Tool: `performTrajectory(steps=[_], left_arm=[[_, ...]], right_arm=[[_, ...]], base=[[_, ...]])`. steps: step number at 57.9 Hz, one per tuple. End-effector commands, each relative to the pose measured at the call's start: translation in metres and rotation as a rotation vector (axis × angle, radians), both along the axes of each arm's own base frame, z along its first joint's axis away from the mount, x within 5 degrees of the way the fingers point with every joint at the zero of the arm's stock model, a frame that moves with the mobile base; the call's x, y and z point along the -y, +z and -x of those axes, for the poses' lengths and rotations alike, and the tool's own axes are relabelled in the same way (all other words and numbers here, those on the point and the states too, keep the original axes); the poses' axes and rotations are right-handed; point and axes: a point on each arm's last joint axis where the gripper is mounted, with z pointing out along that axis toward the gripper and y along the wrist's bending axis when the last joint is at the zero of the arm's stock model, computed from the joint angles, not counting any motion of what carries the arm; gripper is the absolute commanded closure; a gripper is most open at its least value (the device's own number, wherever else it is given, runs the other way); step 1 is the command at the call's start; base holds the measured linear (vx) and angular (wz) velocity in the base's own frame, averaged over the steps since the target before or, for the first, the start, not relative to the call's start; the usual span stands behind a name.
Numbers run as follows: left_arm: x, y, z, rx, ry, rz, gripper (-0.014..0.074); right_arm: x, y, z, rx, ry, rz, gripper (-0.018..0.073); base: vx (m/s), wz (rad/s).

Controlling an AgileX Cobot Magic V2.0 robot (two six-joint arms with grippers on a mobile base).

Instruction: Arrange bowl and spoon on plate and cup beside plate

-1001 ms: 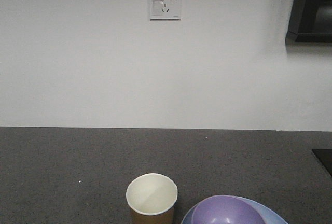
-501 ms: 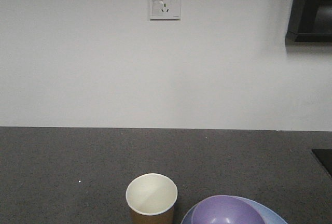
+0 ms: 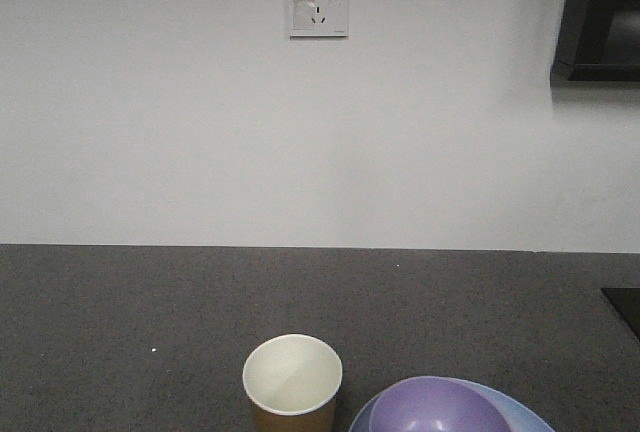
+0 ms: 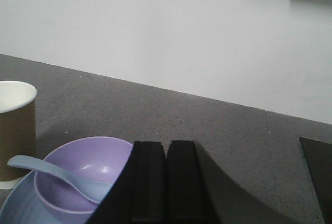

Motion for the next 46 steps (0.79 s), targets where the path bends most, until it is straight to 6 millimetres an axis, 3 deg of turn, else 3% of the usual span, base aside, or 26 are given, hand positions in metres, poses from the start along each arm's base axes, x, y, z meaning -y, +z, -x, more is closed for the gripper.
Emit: performTrajectory(steps=[1, 29, 46], left_arm=[[0.0, 0.0164, 0.0035, 0.119, -0.008, 0.022, 0.0599], [0.0, 0.0164, 0.0035, 0.119, -0.008, 0.022, 0.0599], [0.0, 0.0164, 0.0035, 0.119, -0.008, 0.022, 0.0599]], right_arm=[[0.002, 0.0159, -0.0005, 0.097, -0.023, -0.011, 0.0565], [0.0021, 0.0163, -0.0006, 0.101, -0.024, -0.013, 0.0565], [0.0077, 0.0093, -0.0022, 0.031, -0.099, -0.139, 0.0565]], base=[[0.0, 0.0], [0.0, 0.0], [0.0, 0.0]])
